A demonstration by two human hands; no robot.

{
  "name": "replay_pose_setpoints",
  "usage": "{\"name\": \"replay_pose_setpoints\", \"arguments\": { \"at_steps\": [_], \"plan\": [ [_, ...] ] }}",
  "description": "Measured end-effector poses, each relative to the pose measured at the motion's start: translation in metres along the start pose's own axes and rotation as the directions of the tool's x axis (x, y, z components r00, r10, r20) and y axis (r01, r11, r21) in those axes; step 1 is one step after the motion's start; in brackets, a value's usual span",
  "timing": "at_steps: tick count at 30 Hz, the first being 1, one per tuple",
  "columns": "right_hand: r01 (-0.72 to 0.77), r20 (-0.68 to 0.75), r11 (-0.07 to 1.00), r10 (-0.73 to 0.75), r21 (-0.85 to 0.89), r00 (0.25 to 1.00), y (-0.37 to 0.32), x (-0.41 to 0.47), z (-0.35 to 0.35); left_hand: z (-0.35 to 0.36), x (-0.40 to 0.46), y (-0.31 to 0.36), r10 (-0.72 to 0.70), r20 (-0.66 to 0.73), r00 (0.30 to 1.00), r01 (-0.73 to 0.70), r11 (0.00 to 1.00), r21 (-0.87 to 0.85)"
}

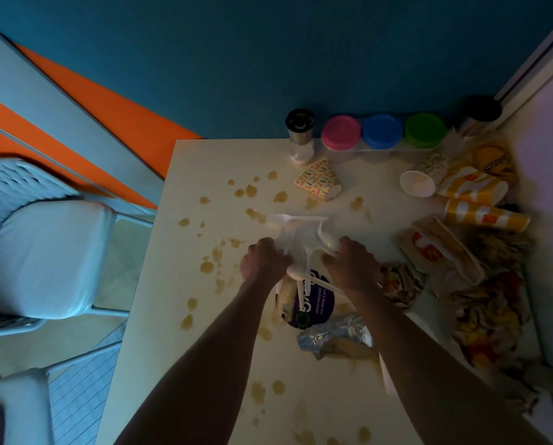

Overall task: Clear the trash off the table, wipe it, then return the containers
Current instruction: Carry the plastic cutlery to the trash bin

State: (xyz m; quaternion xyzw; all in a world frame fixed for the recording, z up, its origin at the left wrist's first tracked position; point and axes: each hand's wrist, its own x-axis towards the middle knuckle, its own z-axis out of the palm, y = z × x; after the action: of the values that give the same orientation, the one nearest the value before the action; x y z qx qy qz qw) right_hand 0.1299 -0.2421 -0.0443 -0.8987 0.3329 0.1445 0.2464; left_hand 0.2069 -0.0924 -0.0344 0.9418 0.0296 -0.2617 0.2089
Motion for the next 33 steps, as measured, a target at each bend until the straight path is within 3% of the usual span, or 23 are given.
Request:
{"name": "replay_pose_setpoints", "arguments": {
  "at_steps": [5,11,13,15,19,22,25,28,33],
  "plan": [
    [-0.026,0.036,1.000,0.026,0.016,0.999,0.000,0.002,-0.007,-0.013,0.005,-0.012,-0.068,0.061,0.996,0.082,0.964,-0.255],
    [-0.060,0.085,0.992,0.050,0.114,0.995,0.001,-0.006,-0.029,-0.029,-0.008,-0.028,-0.107,-0.016,0.994,0.083,0.850,-0.520],
    [-0.019,0.095,0.989,0.005,0.144,0.995,0.000,-0.015,-0.027,-0.027,-0.012,-0.034,-0.118,0.015,0.993,0.110,0.863,-0.493],
    [0.055,0.104,0.992,-0.067,0.118,0.992,0.000,-0.026,-0.019,-0.023,-0.014,-0.036,-0.048,-0.003,0.999,0.045,0.937,-0.348],
    [0.212,0.112,0.976,-0.205,-0.052,0.972,0.010,-0.042,0.008,-0.013,-0.013,-0.031,0.149,0.011,0.989,-0.148,0.988,-0.052],
    [0.258,0.056,0.951,-0.252,-0.172,0.966,0.016,-0.050,0.019,-0.006,-0.015,-0.028,0.168,0.011,0.986,-0.168,0.982,0.091],
    [0.256,0.043,0.945,-0.253,-0.204,0.967,0.018,-0.052,0.020,-0.006,-0.014,-0.029,0.110,0.019,0.994,-0.111,0.993,0.043],
    [0.278,0.109,0.936,-0.260,-0.215,0.959,0.018,-0.050,0.019,-0.015,-0.006,-0.030,0.051,-0.017,0.999,-0.052,0.992,-0.118],
    [0.288,0.151,0.943,-0.264,-0.166,0.953,0.017,-0.051,0.016,-0.035,0.017,-0.002,0.135,-0.114,0.984,-0.152,0.977,-0.152]
  ]
}}
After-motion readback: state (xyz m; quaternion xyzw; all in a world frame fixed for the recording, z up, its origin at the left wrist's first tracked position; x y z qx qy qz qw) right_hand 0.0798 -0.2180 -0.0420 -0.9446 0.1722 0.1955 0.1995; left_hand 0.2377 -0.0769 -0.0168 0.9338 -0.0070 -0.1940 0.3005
